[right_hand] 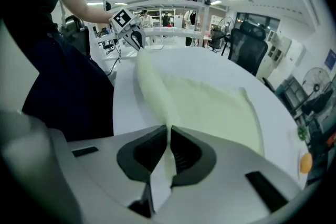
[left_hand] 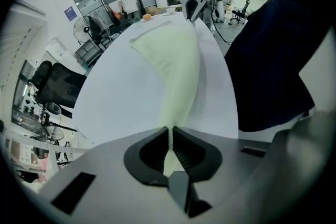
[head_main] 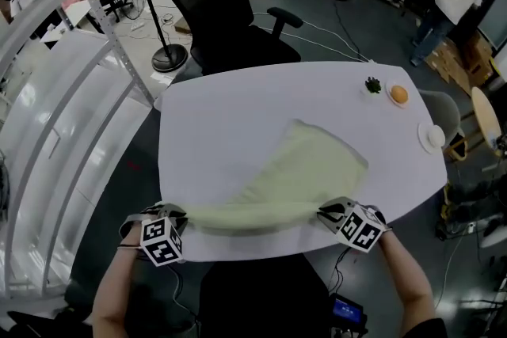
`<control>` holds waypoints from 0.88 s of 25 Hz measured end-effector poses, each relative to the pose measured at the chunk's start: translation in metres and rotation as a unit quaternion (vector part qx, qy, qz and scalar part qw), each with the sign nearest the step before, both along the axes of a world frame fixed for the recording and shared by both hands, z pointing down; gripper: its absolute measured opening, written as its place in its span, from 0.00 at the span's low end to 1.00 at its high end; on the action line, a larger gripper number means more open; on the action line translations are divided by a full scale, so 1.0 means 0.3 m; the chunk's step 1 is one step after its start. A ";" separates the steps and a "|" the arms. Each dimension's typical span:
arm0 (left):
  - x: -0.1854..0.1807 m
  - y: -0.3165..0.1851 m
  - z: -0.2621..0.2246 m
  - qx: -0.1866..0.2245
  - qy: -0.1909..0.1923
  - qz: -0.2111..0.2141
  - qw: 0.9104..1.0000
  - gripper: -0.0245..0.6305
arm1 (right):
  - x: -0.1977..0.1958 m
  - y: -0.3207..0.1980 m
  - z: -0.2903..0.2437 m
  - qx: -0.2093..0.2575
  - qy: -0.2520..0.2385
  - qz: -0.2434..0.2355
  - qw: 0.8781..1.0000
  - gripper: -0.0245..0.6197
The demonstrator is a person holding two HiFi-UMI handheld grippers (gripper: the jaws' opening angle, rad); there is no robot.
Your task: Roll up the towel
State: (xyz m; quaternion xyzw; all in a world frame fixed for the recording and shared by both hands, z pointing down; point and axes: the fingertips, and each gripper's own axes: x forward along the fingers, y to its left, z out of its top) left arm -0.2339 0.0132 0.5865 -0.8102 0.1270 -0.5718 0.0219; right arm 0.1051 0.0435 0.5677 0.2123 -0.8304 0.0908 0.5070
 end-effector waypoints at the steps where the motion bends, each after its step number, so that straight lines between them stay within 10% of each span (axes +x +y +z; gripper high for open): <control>1: -0.001 -0.025 -0.006 0.004 0.000 -0.003 1.000 0.09 | -0.001 -0.029 -0.007 0.006 0.002 -0.001 1.000 0.09; 22: 0.013 -0.379 0.118 0.045 -0.014 -0.091 0.995 0.19 | 0.046 -0.418 0.159 0.026 0.039 0.069 0.997 0.23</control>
